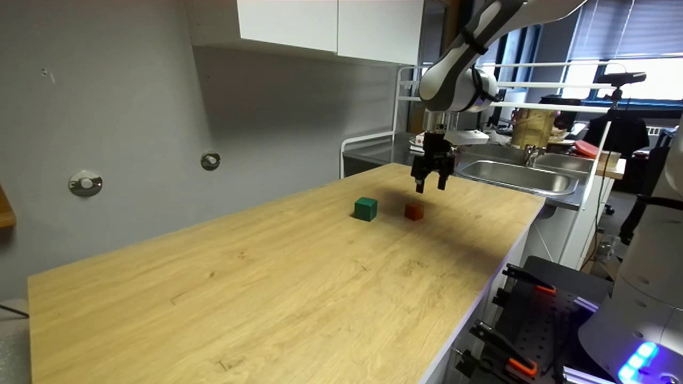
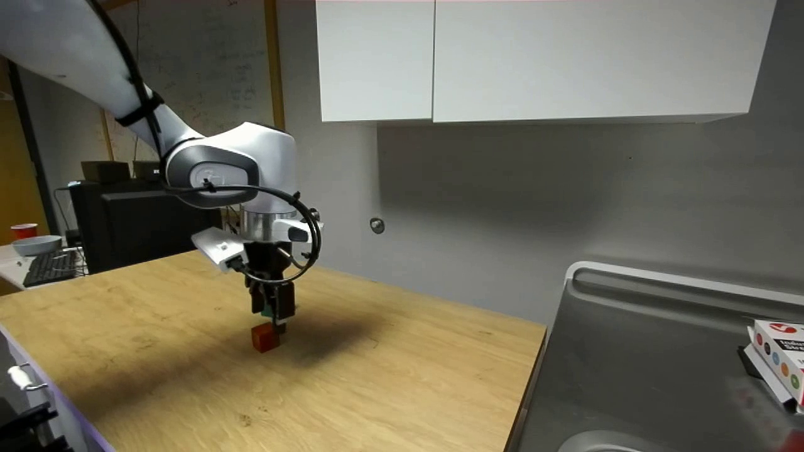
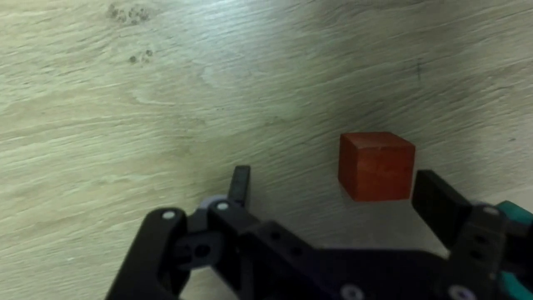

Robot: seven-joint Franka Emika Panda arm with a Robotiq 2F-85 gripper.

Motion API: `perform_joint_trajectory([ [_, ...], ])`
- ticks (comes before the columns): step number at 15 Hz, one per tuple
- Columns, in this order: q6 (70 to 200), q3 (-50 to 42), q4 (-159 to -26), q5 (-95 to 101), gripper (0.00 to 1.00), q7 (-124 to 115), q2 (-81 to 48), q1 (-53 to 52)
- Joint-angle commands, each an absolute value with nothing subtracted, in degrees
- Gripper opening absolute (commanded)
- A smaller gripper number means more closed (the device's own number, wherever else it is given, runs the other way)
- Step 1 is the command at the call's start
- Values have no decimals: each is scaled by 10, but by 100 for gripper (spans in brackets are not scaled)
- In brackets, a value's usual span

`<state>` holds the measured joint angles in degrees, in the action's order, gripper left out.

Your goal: Put the orange cube on top of the green cube

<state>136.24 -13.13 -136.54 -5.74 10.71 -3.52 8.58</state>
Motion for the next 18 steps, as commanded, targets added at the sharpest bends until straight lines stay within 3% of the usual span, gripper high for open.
perform_joint_trajectory([
  [1, 1344, -114, -1347, -44, 100, 76, -65, 89],
  [16, 1324, -80, -1272, -25, 100, 61, -147, 77],
  [17, 1323, -80, -1270, -22, 94, 62, -150, 77],
  [18, 1324, -80, -1268, -19, 73, 63, -154, 77],
])
